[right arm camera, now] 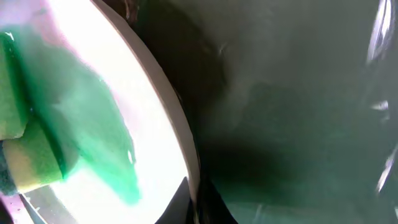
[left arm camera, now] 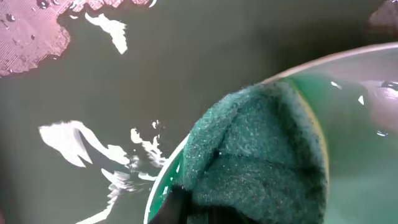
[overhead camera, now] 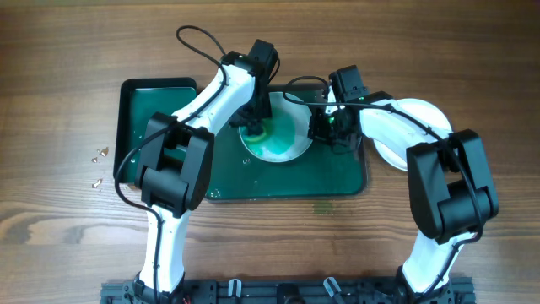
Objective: Clean dirty plates on tray and stack at the side
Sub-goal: 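Scrub the held plate with the sponge in the left gripper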
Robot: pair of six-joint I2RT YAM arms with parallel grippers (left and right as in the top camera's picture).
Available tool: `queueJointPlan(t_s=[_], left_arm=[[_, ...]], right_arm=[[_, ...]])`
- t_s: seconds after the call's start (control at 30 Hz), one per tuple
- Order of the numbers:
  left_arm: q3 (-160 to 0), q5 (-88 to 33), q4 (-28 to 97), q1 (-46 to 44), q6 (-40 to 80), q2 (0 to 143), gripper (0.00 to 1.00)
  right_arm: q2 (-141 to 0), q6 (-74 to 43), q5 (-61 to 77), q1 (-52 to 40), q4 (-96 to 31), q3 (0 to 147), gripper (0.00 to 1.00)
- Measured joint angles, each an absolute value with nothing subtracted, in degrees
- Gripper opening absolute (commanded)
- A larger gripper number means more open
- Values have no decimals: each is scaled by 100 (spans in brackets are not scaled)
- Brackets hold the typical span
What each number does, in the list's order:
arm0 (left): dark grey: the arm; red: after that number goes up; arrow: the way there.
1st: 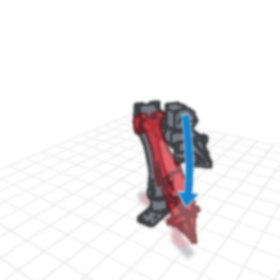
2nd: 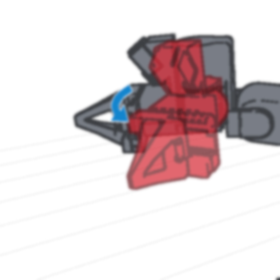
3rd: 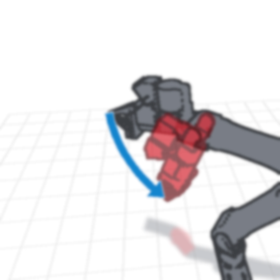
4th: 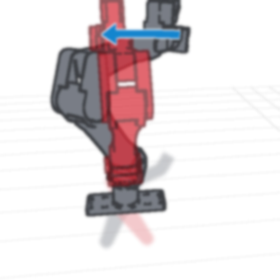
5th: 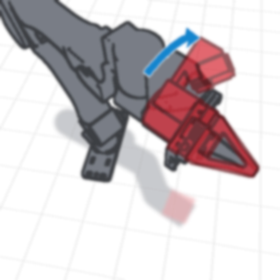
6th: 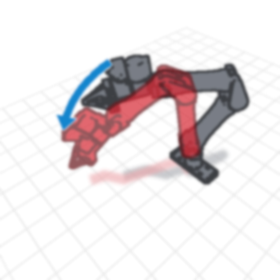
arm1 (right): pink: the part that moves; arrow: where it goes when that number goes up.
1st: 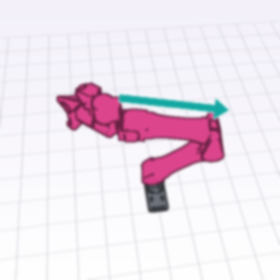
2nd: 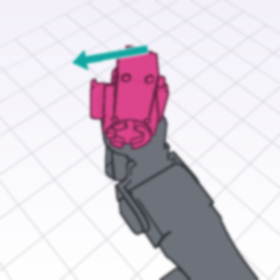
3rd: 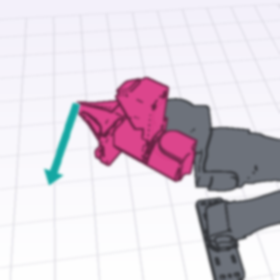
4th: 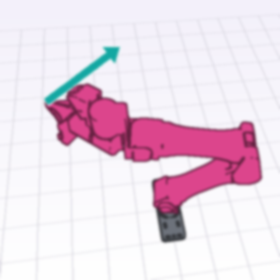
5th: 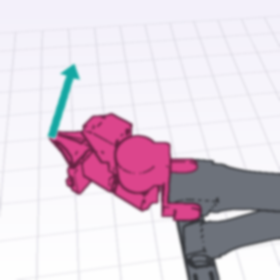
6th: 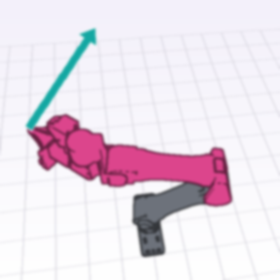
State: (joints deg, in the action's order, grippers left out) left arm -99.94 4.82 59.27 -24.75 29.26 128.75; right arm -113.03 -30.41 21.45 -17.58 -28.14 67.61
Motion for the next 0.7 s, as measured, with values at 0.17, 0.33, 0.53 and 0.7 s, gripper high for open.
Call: queueJointPlan(t_s=[0.17, 0.33, 0.53, 0.7], left_arm=[[-9994, -351, 5957, -2383, 2206, 12875, 4], [-9950, -1835, 5861, -2272, 1251, 12886, 4], [-9915, -2373, 5382, -2298, 974, 12940, 4], [-9911, -1450, 4965, -2357, 1573, 12943, 4]], right_arm=[[-11303, -3041, 2152, -1758, -2818, 6757, 4], [-11303, -3041, 2165, -1758, -2821, 6753, 4], [-11303, -3041, 2165, -1758, -2821, 6753, 4], [-11303, -3041, 2165, -1758, -2816, 6753, 4]])
